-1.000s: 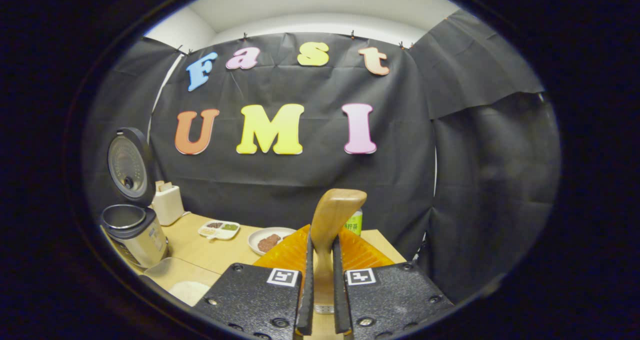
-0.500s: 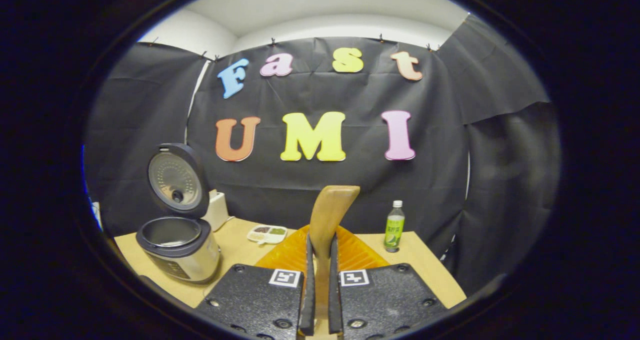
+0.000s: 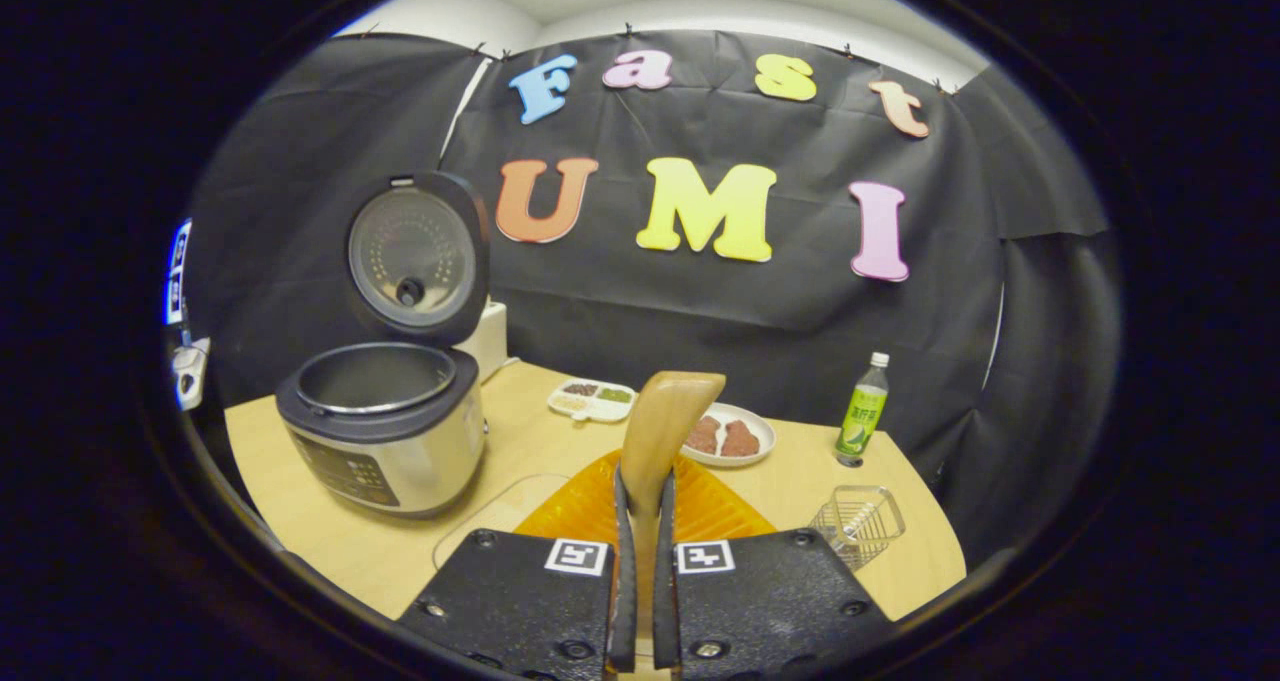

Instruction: Close the left gripper, press the button to open the rice cooker; take a wooden spoon from the chopstick holder with the right hand, scoop a spoonful of rice and pour it into the rice cooker, then put the wooden spoon back into the chopstick holder.

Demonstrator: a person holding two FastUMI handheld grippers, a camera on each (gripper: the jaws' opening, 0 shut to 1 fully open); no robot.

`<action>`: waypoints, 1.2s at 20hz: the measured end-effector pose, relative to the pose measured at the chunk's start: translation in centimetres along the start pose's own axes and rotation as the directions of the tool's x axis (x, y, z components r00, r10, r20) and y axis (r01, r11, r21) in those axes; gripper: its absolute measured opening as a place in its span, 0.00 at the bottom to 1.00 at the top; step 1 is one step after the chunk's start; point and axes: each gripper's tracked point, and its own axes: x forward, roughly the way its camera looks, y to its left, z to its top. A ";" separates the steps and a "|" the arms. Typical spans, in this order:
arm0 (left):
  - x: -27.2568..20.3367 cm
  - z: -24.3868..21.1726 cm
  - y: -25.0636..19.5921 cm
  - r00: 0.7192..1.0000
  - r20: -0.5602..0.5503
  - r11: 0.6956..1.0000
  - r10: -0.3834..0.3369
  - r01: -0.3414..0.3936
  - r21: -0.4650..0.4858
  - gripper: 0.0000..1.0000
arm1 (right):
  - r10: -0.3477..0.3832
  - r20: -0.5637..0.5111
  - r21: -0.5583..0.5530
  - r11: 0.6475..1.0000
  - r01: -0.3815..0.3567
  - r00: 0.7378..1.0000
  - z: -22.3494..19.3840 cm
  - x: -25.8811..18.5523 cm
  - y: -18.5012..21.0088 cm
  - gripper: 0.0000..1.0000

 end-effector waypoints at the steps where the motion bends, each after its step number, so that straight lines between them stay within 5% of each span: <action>1: -0.1 0.1 0.3 1.000 0.000 1.000 0.007 -0.007 0.002 0.94 | -0.031 0.006 -0.003 1.000 0.031 1.000 -0.1 0.3 -0.6 0.12; 8: -0.5 0.9 0.3 1.000 0.023 1.000 0.002 -0.001 -0.009 0.94 | -0.151 -0.010 -0.035 0.988 0.151 0.988 -3.1 2.5 -1.8 0.12; 12: -0.7 0.9 0.3 1.000 0.020 1.000 -0.008 0.008 -0.020 0.94 | -0.059 -0.086 0.108 0.992 0.068 0.995 -4.5 2.0 0.9 0.12; 15: -0.7 0.7 -0.1 0.999 0.011 0.999 -0.031 0.031 -0.037 0.94 | 0.064 -0.124 0.303 0.953 -0.024 0.990 -4.3 1.8 3.0 0.12; 19: -0.4 0.4 -0.1 0.999 0.000 0.999 -0.034 0.034 -0.037 0.94 | 0.133 -0.137 0.360 0.930 -0.076 0.982 -3.7 1.6 5.2 0.12; 21: -0.6 0.5 -0.2 0.999 -0.003 0.999 -0.032 0.032 -0.027 0.94 | 0.179 -0.122 0.425 0.898 -0.112 0.976 -3.4 1.2 5.8 0.12; 24: -0.6 0.6 -0.1 1.000 -0.002 0.999 -0.031 0.031 -0.020 0.94 | 0.242 -0.092 0.579 0.802 -0.146 0.966 -2.8 1.5 5.6 0.12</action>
